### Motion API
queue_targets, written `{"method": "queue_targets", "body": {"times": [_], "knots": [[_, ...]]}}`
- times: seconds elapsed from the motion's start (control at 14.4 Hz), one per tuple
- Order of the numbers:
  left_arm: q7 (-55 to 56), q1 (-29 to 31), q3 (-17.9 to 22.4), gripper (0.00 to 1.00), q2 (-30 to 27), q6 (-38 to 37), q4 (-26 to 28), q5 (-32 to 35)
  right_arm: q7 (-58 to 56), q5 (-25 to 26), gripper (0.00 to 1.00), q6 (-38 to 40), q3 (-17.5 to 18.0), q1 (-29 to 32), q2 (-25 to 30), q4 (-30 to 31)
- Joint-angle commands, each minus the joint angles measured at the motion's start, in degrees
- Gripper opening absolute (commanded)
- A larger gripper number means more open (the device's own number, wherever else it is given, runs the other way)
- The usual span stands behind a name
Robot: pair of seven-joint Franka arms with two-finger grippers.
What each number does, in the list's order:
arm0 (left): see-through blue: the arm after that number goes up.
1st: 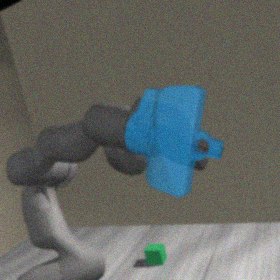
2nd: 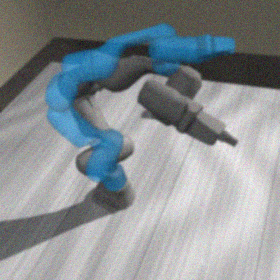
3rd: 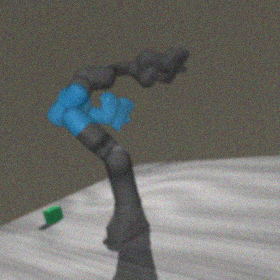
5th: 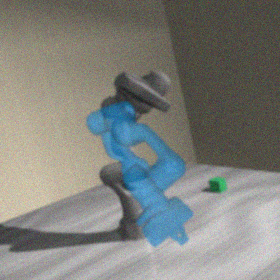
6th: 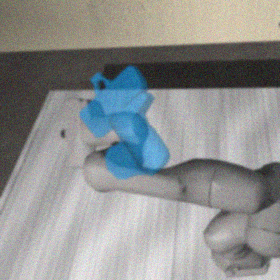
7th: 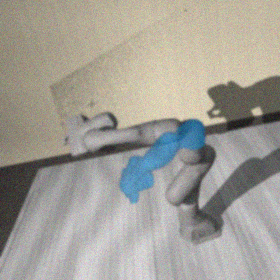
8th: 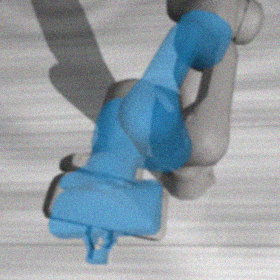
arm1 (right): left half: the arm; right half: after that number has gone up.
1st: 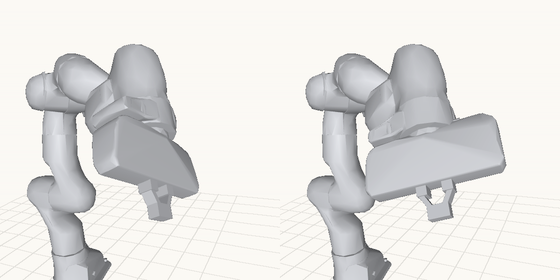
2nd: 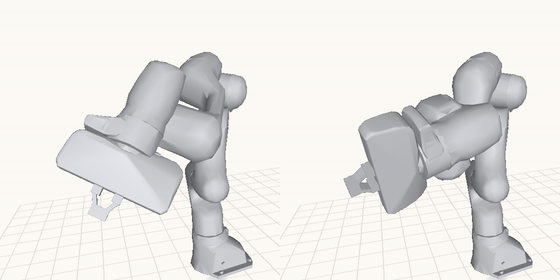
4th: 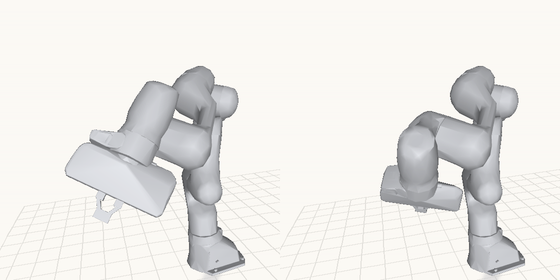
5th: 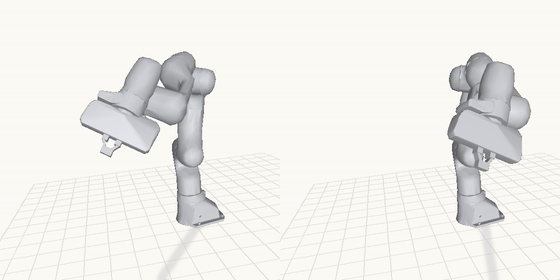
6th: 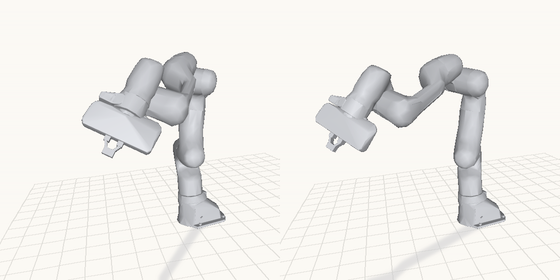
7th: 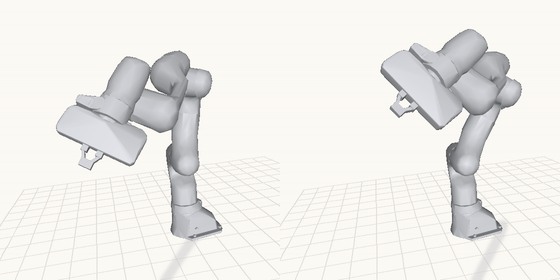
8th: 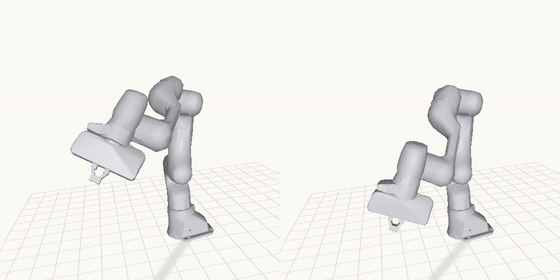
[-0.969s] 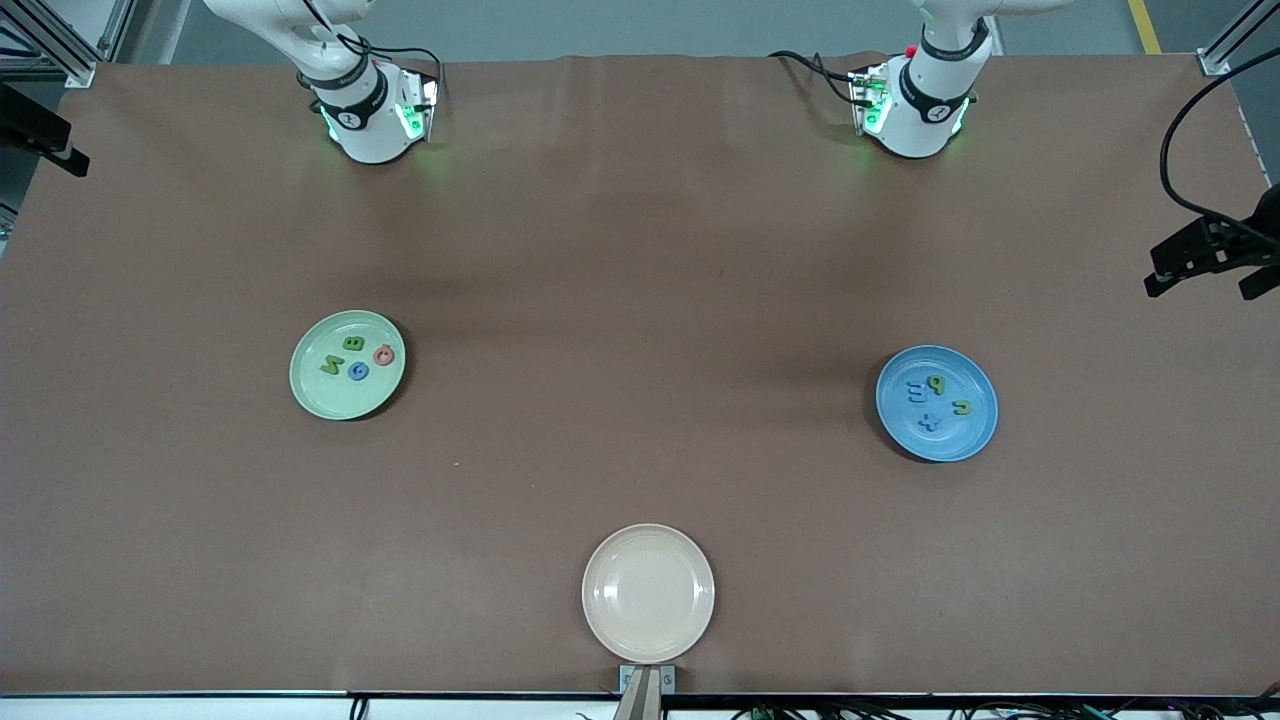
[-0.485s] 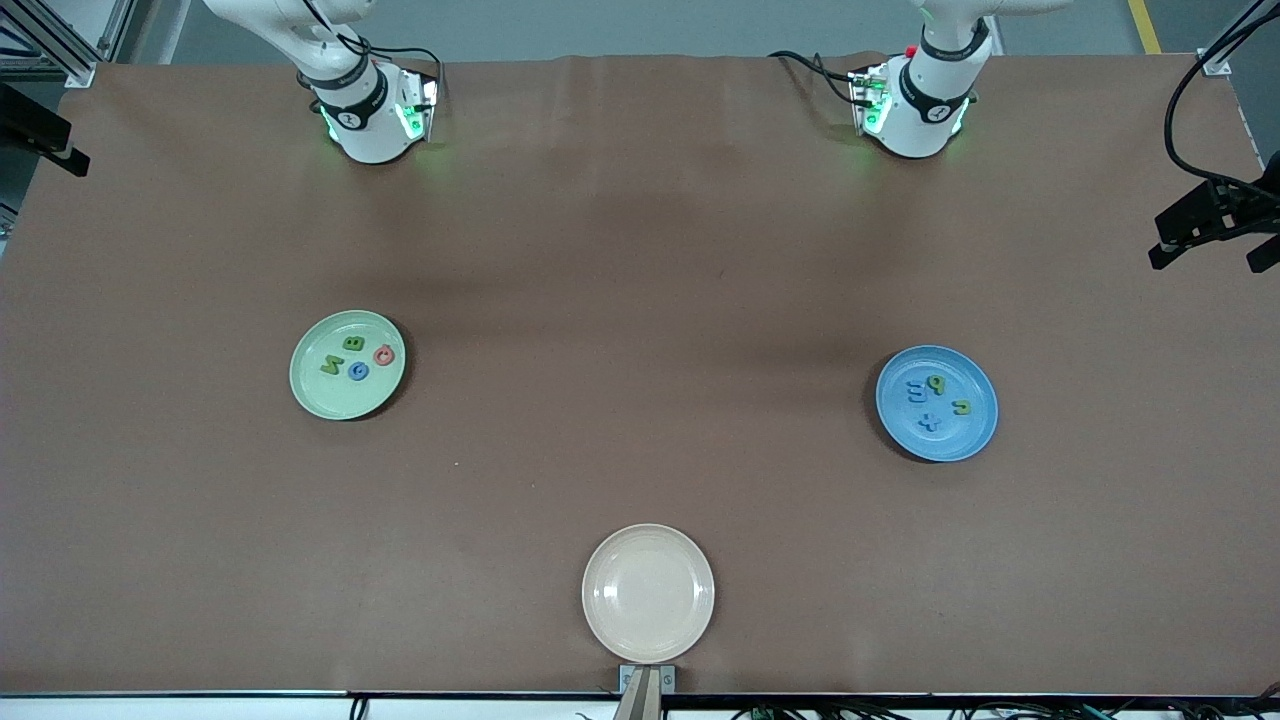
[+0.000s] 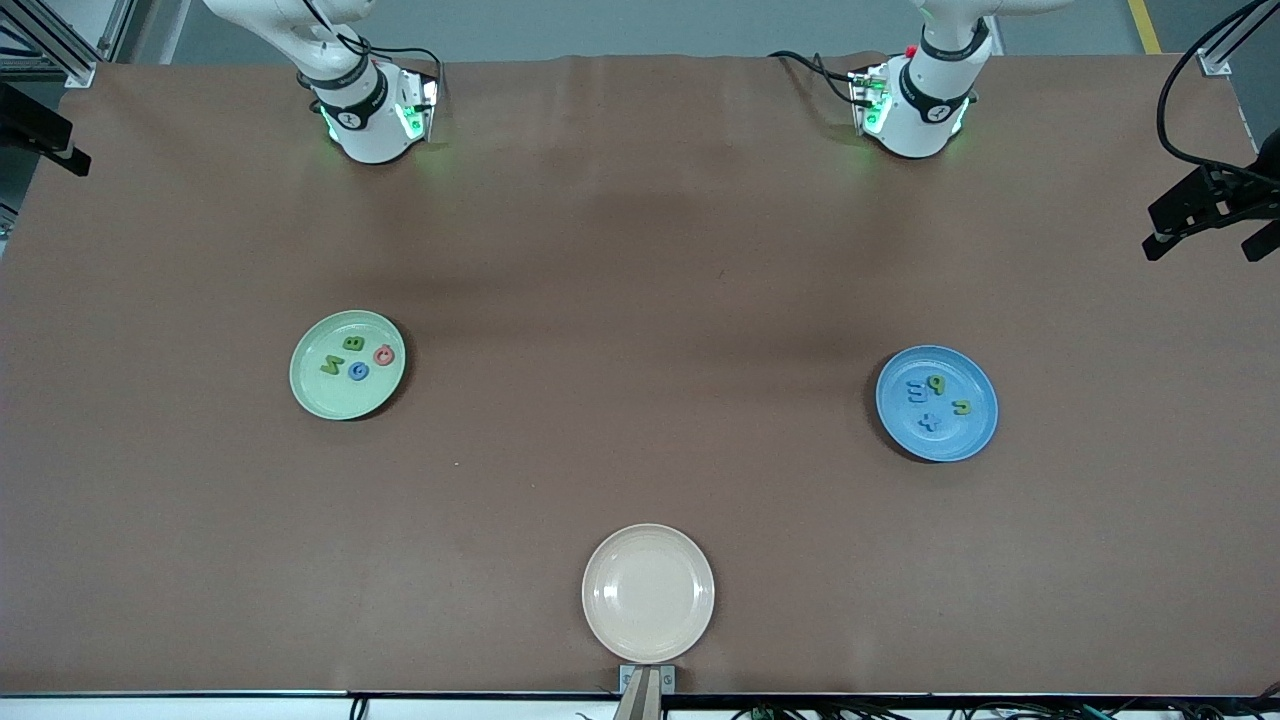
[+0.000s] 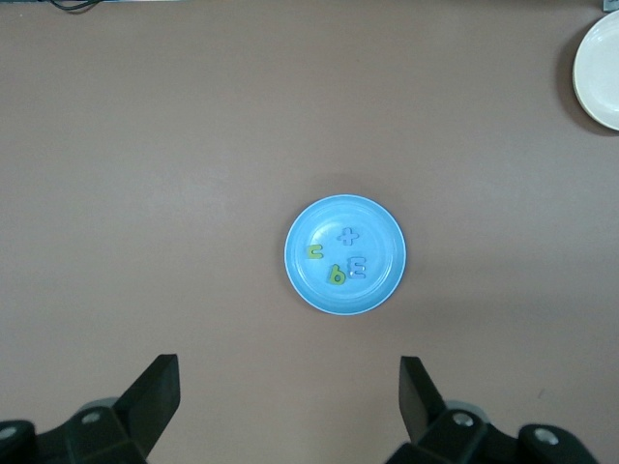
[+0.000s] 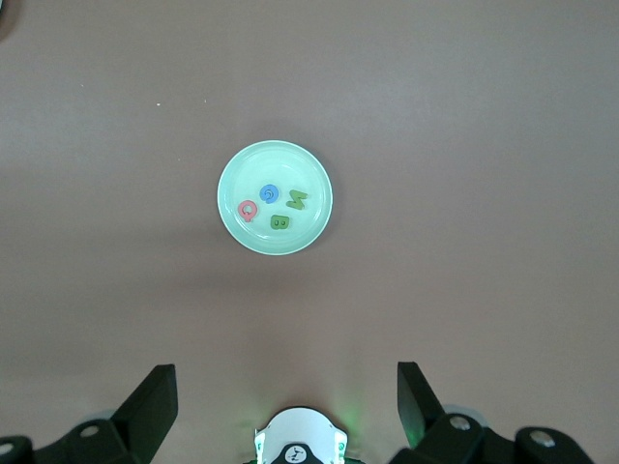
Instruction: Sort upper and lower case letters into plates
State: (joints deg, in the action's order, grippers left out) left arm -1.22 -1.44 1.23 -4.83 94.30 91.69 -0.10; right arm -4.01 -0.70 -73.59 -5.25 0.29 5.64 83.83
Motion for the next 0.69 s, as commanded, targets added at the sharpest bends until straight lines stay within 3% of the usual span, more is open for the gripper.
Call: {"method": "queue_targets", "body": {"times": [0.0, 0.62], "knots": [[0.70, 0.21, -0.26, 1.00, -0.44, -0.96, -0.46, -0.96, -0.38, -0.17, 1.00, 0.02, 0.60, 0.68, 0.95, 0.99], [0.78, 0.56, -0.09, 1.00, -0.27, -0.96, -0.03, -2.53, 0.41, -0.53, 1.00, -0.68, 0.51, 0.41, 0.78, 1.25]]}}
